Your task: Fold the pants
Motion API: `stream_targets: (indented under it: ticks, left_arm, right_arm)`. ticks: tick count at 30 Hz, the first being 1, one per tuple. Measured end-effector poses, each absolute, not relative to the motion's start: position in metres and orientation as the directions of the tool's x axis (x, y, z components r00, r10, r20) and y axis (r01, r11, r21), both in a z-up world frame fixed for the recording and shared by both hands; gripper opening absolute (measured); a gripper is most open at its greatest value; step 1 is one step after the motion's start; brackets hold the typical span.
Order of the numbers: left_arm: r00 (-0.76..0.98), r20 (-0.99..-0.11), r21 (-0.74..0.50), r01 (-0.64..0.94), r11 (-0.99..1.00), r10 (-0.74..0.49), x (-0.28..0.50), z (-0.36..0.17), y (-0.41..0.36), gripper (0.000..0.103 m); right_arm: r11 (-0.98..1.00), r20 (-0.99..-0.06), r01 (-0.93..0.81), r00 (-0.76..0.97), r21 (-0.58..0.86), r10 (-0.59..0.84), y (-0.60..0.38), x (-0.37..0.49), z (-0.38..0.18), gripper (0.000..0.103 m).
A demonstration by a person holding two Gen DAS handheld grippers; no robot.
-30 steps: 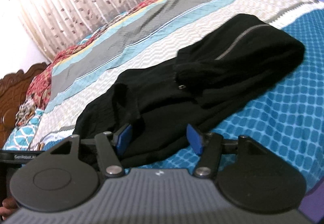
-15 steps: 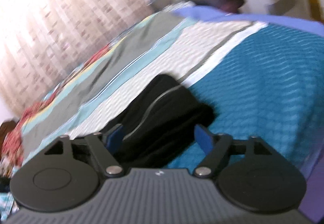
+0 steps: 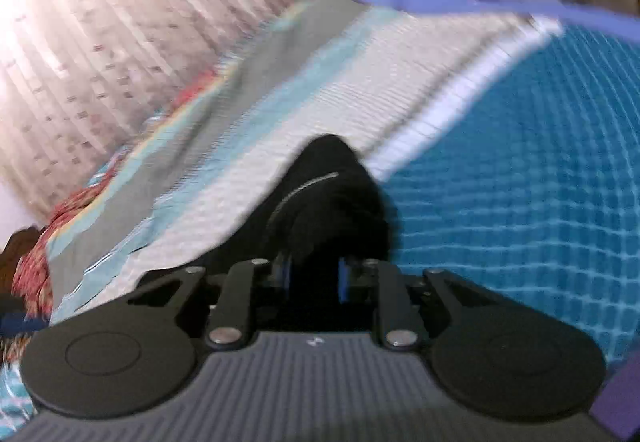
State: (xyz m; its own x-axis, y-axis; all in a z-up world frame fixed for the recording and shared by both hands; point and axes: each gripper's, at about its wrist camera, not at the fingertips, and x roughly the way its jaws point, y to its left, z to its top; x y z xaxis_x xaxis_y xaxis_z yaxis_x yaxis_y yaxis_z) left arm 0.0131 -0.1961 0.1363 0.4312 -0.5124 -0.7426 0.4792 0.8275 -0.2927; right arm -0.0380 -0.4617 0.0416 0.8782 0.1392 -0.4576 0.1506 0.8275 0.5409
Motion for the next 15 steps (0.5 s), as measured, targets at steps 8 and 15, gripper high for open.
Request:
stream_targets:
  ticks: [8,15]
  left_arm:
    - [0.343,-0.776,-0.292,0.548,0.784,-0.529,0.031,0.138,-0.257,0.103]
    - [0.378,-0.79,-0.274,0.487,0.83,-0.482,0.049,0.122,-0.24,0.023]
  right_arm:
    - [0.957,-0.391,-0.129,0.892,0.26,0.227,-0.374,-0.064,0.077,0.022]
    - [0.958,-0.37,-0.236,0.885,0.163,0.282,-0.353,-0.07,0.086,0.02]
